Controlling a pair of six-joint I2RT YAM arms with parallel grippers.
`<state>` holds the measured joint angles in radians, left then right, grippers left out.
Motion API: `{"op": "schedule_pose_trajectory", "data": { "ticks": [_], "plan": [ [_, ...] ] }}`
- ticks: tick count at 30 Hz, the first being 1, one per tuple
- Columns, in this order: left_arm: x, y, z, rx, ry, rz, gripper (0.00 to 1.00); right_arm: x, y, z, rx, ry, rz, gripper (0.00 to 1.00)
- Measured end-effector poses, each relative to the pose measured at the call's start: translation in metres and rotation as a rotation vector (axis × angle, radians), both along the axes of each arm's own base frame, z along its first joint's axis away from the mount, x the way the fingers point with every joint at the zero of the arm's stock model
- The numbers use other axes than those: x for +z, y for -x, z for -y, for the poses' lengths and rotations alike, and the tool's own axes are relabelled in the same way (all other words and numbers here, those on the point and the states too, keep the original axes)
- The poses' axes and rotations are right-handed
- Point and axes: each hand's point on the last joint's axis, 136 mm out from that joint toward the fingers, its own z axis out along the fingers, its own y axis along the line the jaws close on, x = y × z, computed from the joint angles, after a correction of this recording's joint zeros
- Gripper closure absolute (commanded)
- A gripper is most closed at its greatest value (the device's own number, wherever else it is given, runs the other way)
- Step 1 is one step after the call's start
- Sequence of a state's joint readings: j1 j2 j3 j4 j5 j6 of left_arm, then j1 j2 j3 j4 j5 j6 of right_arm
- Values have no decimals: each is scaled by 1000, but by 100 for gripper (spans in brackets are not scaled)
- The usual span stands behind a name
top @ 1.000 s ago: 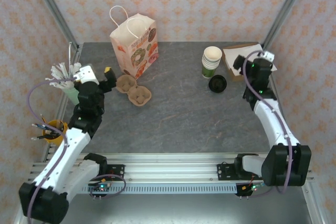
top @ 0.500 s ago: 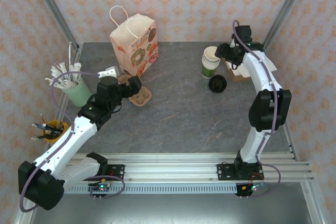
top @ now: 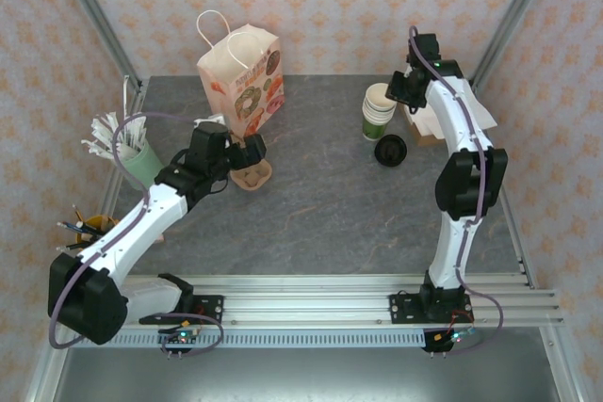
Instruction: Pack the takeout coffee
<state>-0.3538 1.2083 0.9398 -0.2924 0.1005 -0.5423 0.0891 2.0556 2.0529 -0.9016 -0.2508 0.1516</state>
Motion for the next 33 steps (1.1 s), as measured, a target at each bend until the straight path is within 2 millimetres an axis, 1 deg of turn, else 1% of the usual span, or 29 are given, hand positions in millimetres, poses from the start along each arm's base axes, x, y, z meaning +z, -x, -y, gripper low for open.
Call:
{"op": "schedule_pose_trajectory", "data": {
  "ticks": [3, 5, 7, 12, 19, 27, 31, 33],
  "plan": [
    [-9, 0, 4, -24, -10, -31, 0, -8, -3, -1, 4, 18, -20, 82],
    [-14, 0, 4, -32, -16, -45, 0, -11, -2, -2, 5, 29, -28, 86],
    [-16, 0, 5, -36, -17, -54, 0, -11, -1, 0, 4, 42, -32, 91],
    [-18, 0, 6, -41, -25, -63, 0, -9, -2, 3, -4, 55, -29, 100],
    [-26, 0, 6, -41, -34, -88, 0, -3, -1, 4, -10, 61, -24, 100],
    [-18, -2, 6, -49, -41, -81, 0, 7, -4, 4, -24, 50, -3, 100],
    [-19, -1, 6, -52, -48, -84, 0, 19, -5, 6, -33, 53, 24, 100],
    [-19, 0, 5, -53, -51, -89, 0, 32, -6, 6, -35, 52, 53, 100]
  ]
}}
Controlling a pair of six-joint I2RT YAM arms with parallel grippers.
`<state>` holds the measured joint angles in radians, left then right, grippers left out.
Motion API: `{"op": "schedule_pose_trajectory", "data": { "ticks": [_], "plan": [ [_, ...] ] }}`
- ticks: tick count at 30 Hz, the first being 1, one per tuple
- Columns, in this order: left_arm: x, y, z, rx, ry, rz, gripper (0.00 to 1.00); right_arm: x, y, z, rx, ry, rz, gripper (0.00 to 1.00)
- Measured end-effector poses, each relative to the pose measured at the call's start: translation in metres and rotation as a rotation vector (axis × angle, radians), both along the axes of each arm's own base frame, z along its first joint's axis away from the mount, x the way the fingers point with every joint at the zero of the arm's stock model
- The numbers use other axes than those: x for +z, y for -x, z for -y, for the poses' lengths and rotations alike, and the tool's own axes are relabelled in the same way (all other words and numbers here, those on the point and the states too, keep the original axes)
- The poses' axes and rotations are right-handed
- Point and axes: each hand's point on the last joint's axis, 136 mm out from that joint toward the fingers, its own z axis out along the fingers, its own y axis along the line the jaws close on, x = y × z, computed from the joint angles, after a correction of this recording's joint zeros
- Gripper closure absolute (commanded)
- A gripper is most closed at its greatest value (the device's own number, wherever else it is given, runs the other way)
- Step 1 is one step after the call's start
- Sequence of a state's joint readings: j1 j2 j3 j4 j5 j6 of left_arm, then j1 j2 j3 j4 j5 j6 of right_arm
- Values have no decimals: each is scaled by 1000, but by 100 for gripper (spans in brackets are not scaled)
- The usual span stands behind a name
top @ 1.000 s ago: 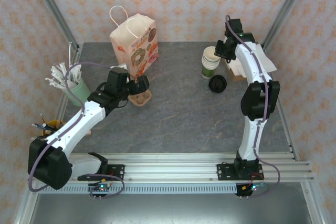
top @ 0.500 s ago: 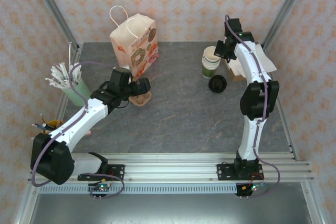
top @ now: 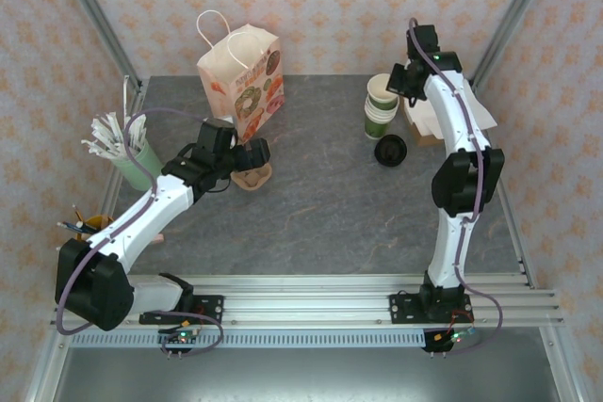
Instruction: Pack the takeout coffee
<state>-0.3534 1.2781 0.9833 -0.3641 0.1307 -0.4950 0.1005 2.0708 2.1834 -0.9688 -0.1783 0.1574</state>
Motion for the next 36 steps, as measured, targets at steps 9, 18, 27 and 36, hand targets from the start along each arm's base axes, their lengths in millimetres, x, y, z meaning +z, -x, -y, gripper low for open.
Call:
{"op": "schedule_pose_trajectory", "data": {
  "ticks": [9, 18, 27, 36],
  "plan": [
    [14, 2, -3, -2, -18, 17, 0, 98, 28, -2, 6, -46, 196, 100],
    [39, 10, -7, 25, 1, 24, 0, 106, 140, -96, 179, -183, 217, 100],
    [39, 17, 16, -26, 59, -10, 0, -62, 192, -165, 185, -132, -107, 100],
    [7, 20, 25, -30, 97, -105, 0, -98, 177, -202, 195, -133, -109, 100]
  ]
}}
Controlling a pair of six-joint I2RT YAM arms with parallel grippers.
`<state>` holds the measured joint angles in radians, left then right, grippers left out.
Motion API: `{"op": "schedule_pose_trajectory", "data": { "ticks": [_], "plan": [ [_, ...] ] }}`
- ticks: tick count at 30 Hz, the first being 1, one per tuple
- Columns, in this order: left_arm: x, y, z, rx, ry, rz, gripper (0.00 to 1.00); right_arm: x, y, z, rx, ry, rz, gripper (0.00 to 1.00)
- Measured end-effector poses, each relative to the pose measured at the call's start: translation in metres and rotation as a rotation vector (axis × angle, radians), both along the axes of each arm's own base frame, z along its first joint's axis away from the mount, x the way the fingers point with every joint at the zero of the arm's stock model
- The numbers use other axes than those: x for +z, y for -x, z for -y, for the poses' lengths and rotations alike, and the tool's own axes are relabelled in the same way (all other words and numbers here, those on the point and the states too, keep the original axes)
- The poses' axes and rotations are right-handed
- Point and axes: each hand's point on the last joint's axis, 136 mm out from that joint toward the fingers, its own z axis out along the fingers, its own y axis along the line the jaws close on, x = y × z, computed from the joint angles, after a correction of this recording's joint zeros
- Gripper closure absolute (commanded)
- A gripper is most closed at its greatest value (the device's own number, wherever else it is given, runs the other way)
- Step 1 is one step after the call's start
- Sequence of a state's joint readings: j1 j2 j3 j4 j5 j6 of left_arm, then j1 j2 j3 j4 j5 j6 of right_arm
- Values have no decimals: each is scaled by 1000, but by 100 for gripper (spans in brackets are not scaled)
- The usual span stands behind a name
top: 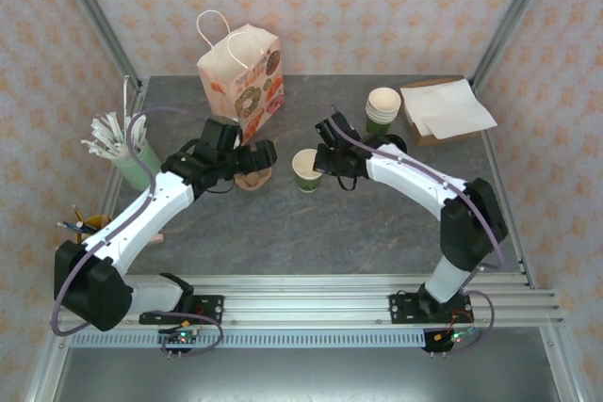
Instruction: Pack the takeout coffee
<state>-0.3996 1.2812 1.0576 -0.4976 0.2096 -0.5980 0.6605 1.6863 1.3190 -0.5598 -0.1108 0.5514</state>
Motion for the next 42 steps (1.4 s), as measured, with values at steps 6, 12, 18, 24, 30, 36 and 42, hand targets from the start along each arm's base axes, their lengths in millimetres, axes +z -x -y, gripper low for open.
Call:
{"op": "schedule_pose_trajectory", "data": {
  "ticks": [6, 12, 18, 24, 30, 36, 42],
  "plan": [
    [-12, 4, 1, -5, 8, -25, 0, -15, -13, -2, -18, 29, 12, 95],
    [-12, 4, 2, -7, 10, -27, 0, -14, -15, -5, -23, 23, 16, 58],
    [-12, 4, 2, -8, 9, -27, 0, 11, -15, 2, -24, -5, 41, 35],
    [-12, 4, 2, -9, 8, -26, 0, 86, -31, 79, -168, -94, 175, 33],
    [-21, 0, 3, -10, -3, -51, 0, 51, -53, 160, -233, -23, 113, 40],
    [-30, -1, 4, -10, -14, -76, 0, -27, -60, 157, -36, 66, -26, 46],
    [-32, -4, 6, -10, -17, -82, 0, -42, -73, 154, 77, 124, 9, 49]
  ]
}}
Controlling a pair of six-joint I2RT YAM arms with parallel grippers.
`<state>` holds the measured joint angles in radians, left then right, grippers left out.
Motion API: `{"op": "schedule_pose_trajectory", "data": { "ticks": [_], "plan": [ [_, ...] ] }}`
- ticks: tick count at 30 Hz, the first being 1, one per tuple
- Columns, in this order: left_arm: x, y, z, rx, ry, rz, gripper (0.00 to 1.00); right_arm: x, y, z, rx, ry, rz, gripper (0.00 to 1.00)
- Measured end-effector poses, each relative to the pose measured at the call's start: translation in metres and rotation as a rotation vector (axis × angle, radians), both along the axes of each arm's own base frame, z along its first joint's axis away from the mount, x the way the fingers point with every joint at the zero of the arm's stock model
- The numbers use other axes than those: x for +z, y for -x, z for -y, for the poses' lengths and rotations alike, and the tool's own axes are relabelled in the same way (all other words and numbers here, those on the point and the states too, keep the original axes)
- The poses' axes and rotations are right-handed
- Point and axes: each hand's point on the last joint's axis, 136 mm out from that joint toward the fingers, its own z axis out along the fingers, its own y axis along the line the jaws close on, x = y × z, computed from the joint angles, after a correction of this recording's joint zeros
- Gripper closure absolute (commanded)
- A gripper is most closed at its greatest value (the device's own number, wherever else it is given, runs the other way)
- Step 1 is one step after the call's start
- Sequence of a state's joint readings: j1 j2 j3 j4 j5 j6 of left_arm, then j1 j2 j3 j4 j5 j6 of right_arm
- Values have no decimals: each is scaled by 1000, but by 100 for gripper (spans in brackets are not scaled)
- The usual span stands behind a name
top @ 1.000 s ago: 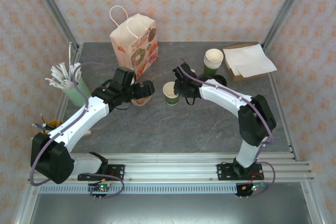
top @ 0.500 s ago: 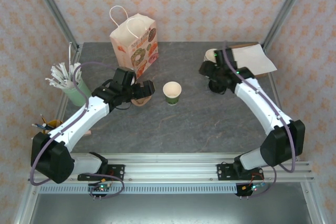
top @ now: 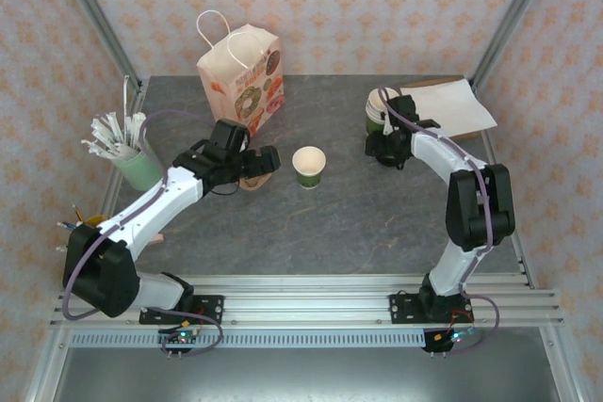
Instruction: Pack the takeout coffee
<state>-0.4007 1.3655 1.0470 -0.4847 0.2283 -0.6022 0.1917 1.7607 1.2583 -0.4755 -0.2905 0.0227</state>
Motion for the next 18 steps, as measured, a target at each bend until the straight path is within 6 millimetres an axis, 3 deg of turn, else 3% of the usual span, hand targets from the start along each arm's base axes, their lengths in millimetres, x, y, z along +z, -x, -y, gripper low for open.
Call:
{"op": "schedule_pose_trajectory", "data": {
  "ticks": [8, 18],
  "plan": [
    [-7, -2, 3, -5, -10, -24, 0, -15, -12, 3, 30, 52, 21, 54],
    [-8, -2, 3, -5, -13, -30, 0, -22, -26, 7, 27, 89, 55, 68]
  ]
}}
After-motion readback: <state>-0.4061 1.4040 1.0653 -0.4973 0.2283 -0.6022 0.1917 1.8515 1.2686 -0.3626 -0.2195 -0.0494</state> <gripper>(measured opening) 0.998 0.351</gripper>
